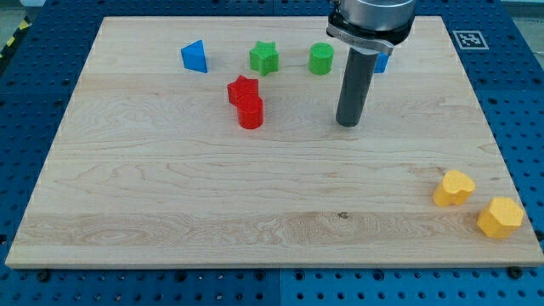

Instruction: Move the arm below the green star

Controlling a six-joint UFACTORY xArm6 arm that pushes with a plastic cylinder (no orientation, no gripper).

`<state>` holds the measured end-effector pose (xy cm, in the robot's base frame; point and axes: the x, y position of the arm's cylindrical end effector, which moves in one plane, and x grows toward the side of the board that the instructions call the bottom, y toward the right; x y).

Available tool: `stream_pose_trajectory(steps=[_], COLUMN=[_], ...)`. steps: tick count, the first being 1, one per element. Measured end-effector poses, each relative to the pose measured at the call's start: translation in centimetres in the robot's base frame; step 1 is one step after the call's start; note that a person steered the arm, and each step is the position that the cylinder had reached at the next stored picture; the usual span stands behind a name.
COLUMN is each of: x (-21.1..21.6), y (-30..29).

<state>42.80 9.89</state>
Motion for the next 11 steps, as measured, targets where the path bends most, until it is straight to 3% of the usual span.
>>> stream_pose_trajectory(steps=[3,11], x=[-6.1,-7.5], y=[-4.9,-12.4])
